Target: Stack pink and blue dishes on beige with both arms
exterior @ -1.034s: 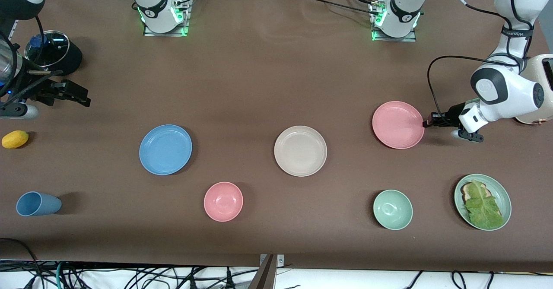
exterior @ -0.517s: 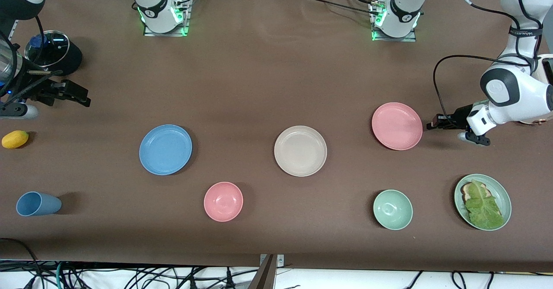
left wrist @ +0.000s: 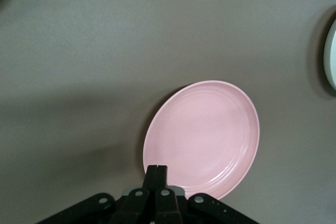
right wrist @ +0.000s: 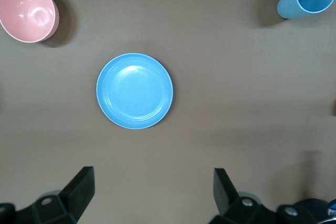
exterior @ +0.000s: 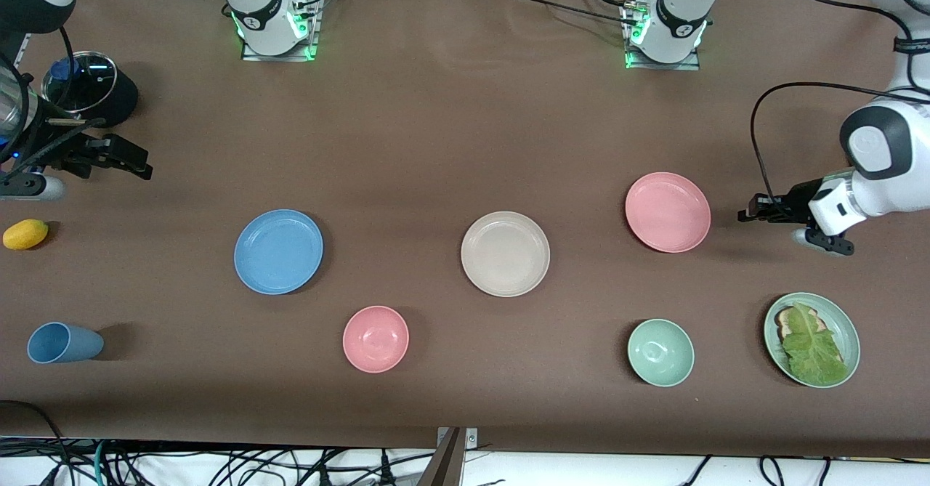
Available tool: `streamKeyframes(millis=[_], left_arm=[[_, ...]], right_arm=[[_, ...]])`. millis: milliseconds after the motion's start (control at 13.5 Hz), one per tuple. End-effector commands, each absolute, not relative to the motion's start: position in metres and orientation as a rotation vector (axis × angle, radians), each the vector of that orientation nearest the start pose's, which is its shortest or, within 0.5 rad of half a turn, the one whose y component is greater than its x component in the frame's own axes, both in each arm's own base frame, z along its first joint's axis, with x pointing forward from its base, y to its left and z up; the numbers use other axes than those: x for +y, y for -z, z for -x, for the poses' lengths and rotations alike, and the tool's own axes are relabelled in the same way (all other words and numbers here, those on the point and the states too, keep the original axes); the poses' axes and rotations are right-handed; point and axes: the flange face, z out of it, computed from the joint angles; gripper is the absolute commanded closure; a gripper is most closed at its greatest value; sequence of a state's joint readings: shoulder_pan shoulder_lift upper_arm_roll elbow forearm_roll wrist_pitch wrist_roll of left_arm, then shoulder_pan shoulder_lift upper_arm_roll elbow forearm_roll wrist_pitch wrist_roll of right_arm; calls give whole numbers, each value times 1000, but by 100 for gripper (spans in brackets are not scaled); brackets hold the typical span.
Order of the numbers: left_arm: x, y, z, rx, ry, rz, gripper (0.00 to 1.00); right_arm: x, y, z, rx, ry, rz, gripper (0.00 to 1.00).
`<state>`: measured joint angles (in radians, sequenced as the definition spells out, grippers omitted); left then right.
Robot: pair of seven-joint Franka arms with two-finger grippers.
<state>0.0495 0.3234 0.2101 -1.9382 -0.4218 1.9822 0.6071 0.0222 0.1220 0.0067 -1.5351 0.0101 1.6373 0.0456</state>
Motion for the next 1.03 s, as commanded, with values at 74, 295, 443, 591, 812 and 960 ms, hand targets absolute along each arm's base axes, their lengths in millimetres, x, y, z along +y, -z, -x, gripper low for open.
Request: streamKeyframes(millis=[74, 295, 443, 591, 812, 960], left_arm=[[94, -356, -596, 198, -262, 3420, 100], [61, -393, -601, 185, -235, 3343, 100], [47, -412, -602, 166, -209, 3319, 100], [31, -433, -606, 192, -171, 3262, 100], [2, -463, -610, 128, -174, 3232, 100], [-19, -485, -610, 100, -156, 3196, 100]], right_arm=[[15, -580, -591, 27, -29, 3139, 0], [15, -580, -591, 27, -31, 3140, 0], [15, -580, -591, 27, -31, 3140, 0], [15, -580, -591, 27, -31, 3140, 0], [15, -580, -591, 27, -31, 3140, 0], [15, -580, -591, 27, -31, 3140, 0]])
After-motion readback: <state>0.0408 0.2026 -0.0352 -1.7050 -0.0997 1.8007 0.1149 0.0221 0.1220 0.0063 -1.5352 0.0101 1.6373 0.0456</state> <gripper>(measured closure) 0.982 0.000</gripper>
